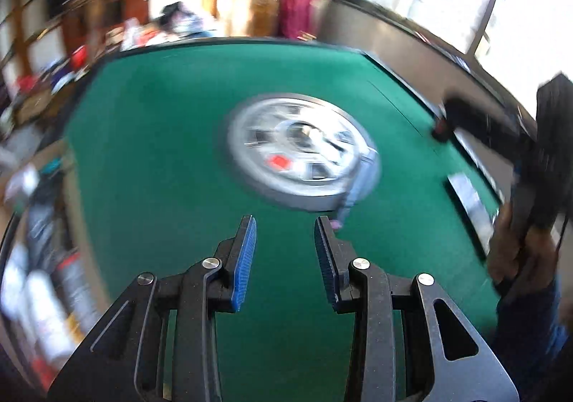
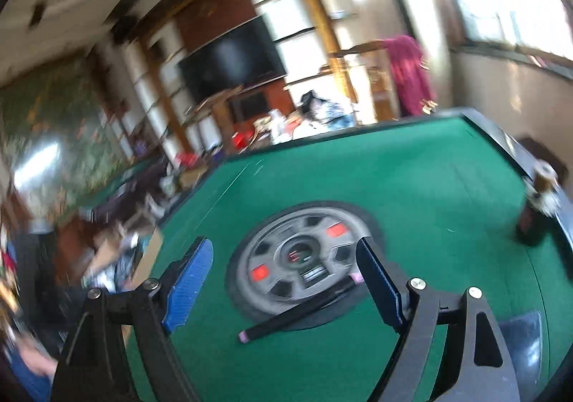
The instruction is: Organize objects
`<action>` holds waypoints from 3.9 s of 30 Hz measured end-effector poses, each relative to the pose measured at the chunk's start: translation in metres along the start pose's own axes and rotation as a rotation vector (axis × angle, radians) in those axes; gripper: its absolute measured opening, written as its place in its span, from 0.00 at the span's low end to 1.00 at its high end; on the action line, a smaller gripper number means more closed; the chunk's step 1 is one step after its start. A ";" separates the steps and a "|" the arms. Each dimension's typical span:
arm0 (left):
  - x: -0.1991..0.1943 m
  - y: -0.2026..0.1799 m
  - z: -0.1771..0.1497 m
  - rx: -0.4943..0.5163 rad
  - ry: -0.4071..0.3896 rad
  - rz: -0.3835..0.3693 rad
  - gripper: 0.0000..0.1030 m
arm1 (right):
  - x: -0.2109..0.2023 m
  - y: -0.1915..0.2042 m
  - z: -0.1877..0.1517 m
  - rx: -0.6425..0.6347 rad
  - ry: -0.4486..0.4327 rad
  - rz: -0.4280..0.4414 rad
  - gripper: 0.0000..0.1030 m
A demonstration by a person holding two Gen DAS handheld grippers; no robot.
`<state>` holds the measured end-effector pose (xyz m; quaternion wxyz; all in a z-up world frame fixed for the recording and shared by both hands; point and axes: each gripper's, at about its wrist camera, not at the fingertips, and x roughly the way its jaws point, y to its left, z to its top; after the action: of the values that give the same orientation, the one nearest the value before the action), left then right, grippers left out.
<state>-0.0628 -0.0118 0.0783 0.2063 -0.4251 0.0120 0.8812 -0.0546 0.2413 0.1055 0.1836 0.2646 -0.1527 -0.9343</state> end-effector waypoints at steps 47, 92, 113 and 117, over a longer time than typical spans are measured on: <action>0.067 -0.062 -0.005 -0.031 0.044 -0.138 0.14 | 0.095 -0.059 -0.061 0.546 0.431 0.271 0.39; -0.148 0.205 -0.150 -0.586 -0.179 0.216 0.35 | 0.183 0.305 -0.106 -0.092 0.588 0.426 0.25; -0.134 0.105 -0.120 -0.419 -0.261 0.731 0.77 | 0.001 0.202 -0.126 -0.530 0.074 -0.027 0.99; -0.121 0.097 -0.121 -0.430 -0.220 0.758 0.77 | -0.002 0.184 -0.121 -0.469 0.057 -0.053 0.99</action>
<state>0.0581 -0.1671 0.0769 -0.2242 -0.3276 -0.0386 0.9170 0.0617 0.0566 0.0782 0.2199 0.2451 0.0811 -0.9408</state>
